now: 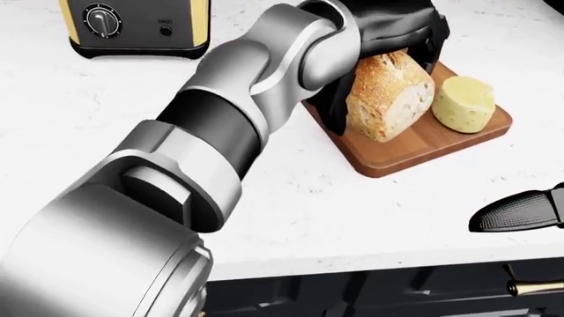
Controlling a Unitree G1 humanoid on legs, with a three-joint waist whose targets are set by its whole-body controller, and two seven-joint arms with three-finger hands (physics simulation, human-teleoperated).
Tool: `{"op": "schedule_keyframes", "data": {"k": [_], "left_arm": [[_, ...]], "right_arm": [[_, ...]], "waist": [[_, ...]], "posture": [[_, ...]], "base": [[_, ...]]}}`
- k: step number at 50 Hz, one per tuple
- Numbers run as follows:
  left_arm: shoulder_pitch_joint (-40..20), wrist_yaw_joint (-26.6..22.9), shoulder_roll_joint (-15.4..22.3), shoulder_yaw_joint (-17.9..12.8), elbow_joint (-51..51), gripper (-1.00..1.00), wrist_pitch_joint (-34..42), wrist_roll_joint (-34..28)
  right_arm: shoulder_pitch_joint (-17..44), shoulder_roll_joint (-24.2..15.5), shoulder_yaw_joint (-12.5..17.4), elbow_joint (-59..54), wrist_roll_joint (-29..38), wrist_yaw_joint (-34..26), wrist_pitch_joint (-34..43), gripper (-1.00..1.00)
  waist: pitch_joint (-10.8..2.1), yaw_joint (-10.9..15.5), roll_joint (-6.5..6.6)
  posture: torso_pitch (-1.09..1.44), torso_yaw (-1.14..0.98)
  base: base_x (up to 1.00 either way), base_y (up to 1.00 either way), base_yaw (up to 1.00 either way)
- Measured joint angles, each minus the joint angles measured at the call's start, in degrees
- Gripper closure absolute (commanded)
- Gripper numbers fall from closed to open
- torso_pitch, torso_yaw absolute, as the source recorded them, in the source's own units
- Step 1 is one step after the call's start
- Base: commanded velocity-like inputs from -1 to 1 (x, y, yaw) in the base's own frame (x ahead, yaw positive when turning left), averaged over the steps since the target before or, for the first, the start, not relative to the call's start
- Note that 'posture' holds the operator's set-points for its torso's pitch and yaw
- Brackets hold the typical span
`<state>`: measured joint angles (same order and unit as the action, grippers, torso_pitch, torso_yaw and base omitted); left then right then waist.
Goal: Place the bread and cheese on the cutting board.
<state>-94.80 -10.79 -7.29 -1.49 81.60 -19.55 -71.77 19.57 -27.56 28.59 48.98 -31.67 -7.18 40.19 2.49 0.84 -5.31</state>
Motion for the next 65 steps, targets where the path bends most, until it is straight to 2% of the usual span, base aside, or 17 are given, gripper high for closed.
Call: {"op": "schedule_keyframes", "data": {"k": [9,11,15,16,18,20,26,27,30,41,44,47,50,53,58,63,65], "left_arm": [[0.90,0.44,-0.42,0.36,0.15,0.59,0.42,-0.48],[1.10,0.40,-0.52,0.40,0.10,0.48,0.53,-0.56],[1.67,0.72,-0.63,0.46,0.07,0.40,0.52,-0.69],[1.89,0.90,-0.66,0.50,0.05,0.22,0.50,-0.75],[2.25,1.24,-0.72,0.57,0.11,0.07,0.52,-0.89],[2.54,1.46,-0.74,0.58,0.19,-0.17,0.57,-1.01],[3.37,1.13,-0.66,0.79,0.19,-0.62,1.14,-1.53],[3.48,1.02,-0.63,0.87,0.20,-0.84,1.24,-1.67],[3.68,0.73,-0.54,0.84,0.27,-0.98,1.47,-1.96],[3.41,0.29,0.27,0.20,0.18,-1.00,1.27,-1.72],[2.82,-0.19,1.00,-1.31,0.23,-1.00,1.66,-0.21],[1.60,-0.76,1.95,-5.26,0.31,-1.00,3.21,4.63],[0.78,-0.02,4.17,-7.15,-0.56,-1.00,4.89,10.30],[-0.73,1.59,7.19,-8.75,-0.91,-1.00,6.38,16.70],[-4.46,4.01,11.02,-7.40,-2.50,-1.00,6.50,24.70],[-5.81,6.96,14.11,-5.11,-4.95,-1.00,5.73,29.68],[-6.34,7.45,15.30,-5.14,-5.12,-1.00,6.37,31.61]], "right_arm": [[-0.62,0.05,1.08,0.97,-0.89,0.41,0.12,-1.00],[-0.70,0.00,1.27,1.24,-1.29,0.58,0.25,-1.00],[-0.56,-0.30,1.48,1.43,-2.05,1.01,0.57,-1.00],[-0.55,-0.33,1.43,1.41,-2.16,1.13,0.56,-1.00],[-0.55,-0.34,1.23,1.29,-2.24,1.30,0.42,-1.00],[-0.51,-0.40,1.05,1.13,-2.28,1.40,0.31,-1.00],[-0.51,-0.59,1.02,1.20,-2.47,1.72,0.44,-1.00],[-0.51,-0.61,1.04,1.24,-2.52,1.76,0.44,-1.00],[-0.28,-0.75,1.01,1.30,-2.72,1.94,0.59,-1.00],[0.57,-1.42,0.47,1.19,-3.29,2.44,1.17,-1.00],[1.49,-1.80,-0.54,0.05,-2.86,2.23,1.08,-1.00],[4.22,-3.28,-2.23,-2.97,-2.37,1.33,1.42,-1.00],[8.23,-5.23,-3.94,-7.60,-1.91,0.15,2.23,-1.00],[12.68,-6.02,-7.10,-12.90,0.03,-1.03,1.73,-1.00],[19.92,-5.50,-12.17,-19.29,3.51,-2.94,1.82,-1.00],[24.89,-4.51,-13.87,-22.93,6.24,-4.29,1.69,-1.00],[26.24,-3.97,-14.05,-24.27,7.45,-4.44,1.11,-1.00]], "waist": [[-0.05,-0.02,0.12],[-0.08,-0.02,0.10],[-0.12,-0.04,0.05],[-0.15,-0.05,0.03],[-0.15,-0.06,0.00],[-0.14,-0.06,-0.02],[-0.15,-0.05,-0.02],[-0.15,-0.05,-0.03],[-0.16,-0.05,-0.02],[-0.16,-0.11,-0.05],[-0.10,-0.16,0.05],[0.08,-0.34,0.23],[0.03,-0.48,0.49],[0.05,-0.54,0.75],[0.33,-0.24,1.08],[0.18,-0.12,1.38],[0.27,-0.13,1.48]], "posture": [[0.00,0.00],[0.00,0.00],[0.00,0.00],[0.00,0.00],[0.00,0.00],[0.00,0.00],[0.00,0.00],[0.00,0.00],[0.00,0.00],[0.00,0.00],[0.00,0.00],[0.00,0.00],[0.00,0.00],[0.00,0.00],[0.00,0.00],[0.00,0.00],[0.00,0.00]], "base": [[0.00,0.00,0.00],[0.00,0.00,0.00],[0.00,0.00,0.00],[0.00,0.00,0.00],[0.00,0.00,0.00],[0.00,0.00,0.00],[0.00,0.00,0.00],[0.00,0.00,0.00],[0.00,0.00,0.00],[0.00,0.00,0.00],[0.00,0.00,0.00],[0.00,0.00,0.00],[0.00,0.00,0.00],[0.00,0.00,0.00],[0.00,0.00,0.00],[0.00,0.00,0.00],[0.00,0.00,0.00]]}}
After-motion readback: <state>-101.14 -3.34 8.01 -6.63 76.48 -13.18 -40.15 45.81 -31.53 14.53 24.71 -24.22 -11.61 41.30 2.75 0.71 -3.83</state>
